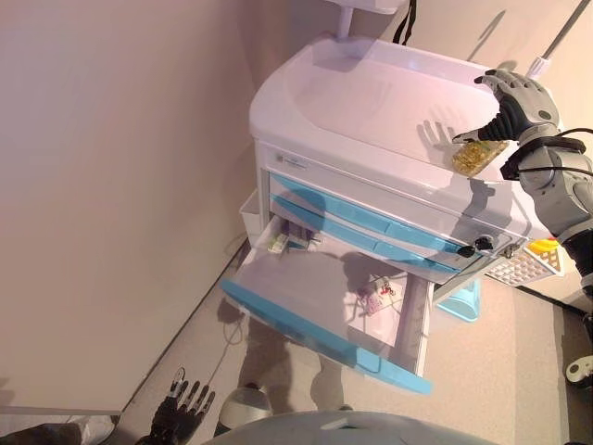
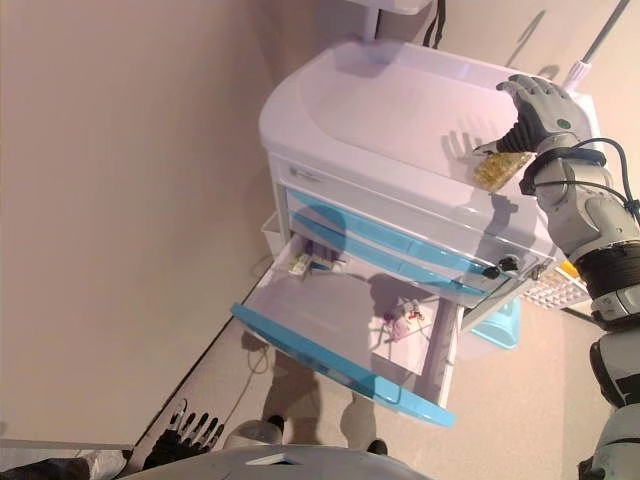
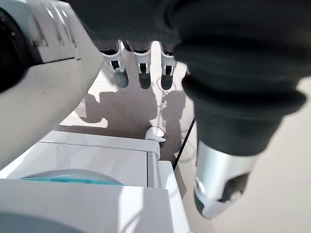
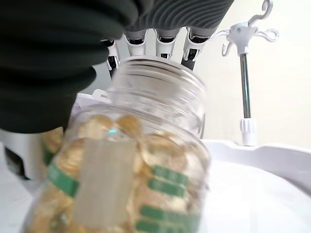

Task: Open the drawer and pick up the medicine

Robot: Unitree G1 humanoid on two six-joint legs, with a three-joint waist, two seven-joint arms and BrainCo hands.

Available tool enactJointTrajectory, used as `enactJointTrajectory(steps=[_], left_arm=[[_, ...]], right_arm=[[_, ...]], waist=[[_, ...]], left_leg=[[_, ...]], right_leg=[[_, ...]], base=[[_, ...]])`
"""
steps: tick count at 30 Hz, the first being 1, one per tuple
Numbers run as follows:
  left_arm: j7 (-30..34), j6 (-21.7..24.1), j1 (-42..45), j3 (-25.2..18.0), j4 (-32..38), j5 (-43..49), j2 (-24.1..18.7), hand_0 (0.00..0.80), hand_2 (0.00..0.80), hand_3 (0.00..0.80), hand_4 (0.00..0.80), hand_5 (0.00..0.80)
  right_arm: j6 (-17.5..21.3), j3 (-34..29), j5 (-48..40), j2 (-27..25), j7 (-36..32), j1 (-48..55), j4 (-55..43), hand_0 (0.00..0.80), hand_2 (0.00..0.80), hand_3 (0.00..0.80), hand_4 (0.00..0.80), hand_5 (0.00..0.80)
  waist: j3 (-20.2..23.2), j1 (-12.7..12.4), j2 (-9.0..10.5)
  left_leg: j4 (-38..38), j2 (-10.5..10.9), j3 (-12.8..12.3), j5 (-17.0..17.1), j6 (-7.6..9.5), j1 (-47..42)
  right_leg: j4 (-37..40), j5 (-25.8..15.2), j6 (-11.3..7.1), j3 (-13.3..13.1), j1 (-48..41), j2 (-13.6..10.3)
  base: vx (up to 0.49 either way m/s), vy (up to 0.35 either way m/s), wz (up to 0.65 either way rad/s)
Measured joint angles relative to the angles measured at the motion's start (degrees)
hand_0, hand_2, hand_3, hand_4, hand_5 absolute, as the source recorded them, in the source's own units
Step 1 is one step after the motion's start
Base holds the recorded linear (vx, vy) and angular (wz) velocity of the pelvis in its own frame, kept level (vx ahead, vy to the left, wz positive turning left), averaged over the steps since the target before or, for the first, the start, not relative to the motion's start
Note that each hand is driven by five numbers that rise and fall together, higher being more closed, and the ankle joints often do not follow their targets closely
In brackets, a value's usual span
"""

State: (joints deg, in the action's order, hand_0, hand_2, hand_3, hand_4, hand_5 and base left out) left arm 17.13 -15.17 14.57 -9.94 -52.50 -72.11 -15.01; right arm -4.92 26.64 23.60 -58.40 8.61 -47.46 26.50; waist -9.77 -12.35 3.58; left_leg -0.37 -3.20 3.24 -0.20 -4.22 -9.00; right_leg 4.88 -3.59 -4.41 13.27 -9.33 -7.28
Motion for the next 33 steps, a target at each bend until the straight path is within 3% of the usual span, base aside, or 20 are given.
enactJointTrajectory(steps=[15,23,29,33], left_arm=[[0.23,0.08,-0.14,0.05,-0.01,-0.01,0.58,0.000,0.000,0.000,0.000,0.000],[0.73,0.11,-0.11,0.18,-0.01,-0.02,0.80,0.000,0.000,0.000,0.000,0.000],[1.86,0.63,-0.69,2.22,0.08,0.74,0.71,0.000,0.000,0.000,0.000,0.000],[2.92,2.64,-0.60,4.34,2.48,7.06,0.62,0.000,0.000,0.000,0.000,0.000]], right_arm=[[-0.87,0.20,-2.54,-3.54,2.16,-7.56,-2.74,0.000,0.000,0.000,0.000,0.000],[-1.50,0.69,-5.10,-4.38,3.79,-9.97,-5.04,0.000,0.000,0.000,0.000,0.000],[-2.90,0.62,-8.98,-6.97,5.25,-11.96,-7.85,0.000,0.000,0.000,0.000,0.000],[-3.64,-1.79,-12.47,-8.09,5.27,-11.94,-12.12,0.000,0.000,0.000,0.000,0.000]], waist=[[0.17,0.58,-0.10],[2.48,0.74,0.15],[2.49,2.09,0.15],[2.57,3.60,0.01]], left_leg=[[-0.15,-0.01,-0.47,-0.02,0.02,-0.29],[-0.76,-0.05,-1.38,0.00,0.05,-0.33],[-1.01,0.02,-1.89,0.06,0.15,-0.34],[-1.23,-0.03,-2.48,0.06,0.15,-0.31]], right_leg=[[-0.01,0.00,0.00,-0.43,0.09,-0.01],[-0.04,-0.04,-0.06,-1.28,0.95,0.04],[0.00,-0.17,-0.25,-1.81,1.22,-0.02],[-0.05,-0.19,-0.25,-2.44,1.85,0.04]], base=[[-0.002,0.002,0.00],[-0.016,0.006,-0.05],[-0.036,0.007,-0.05],[-0.049,0.004,-0.07]])
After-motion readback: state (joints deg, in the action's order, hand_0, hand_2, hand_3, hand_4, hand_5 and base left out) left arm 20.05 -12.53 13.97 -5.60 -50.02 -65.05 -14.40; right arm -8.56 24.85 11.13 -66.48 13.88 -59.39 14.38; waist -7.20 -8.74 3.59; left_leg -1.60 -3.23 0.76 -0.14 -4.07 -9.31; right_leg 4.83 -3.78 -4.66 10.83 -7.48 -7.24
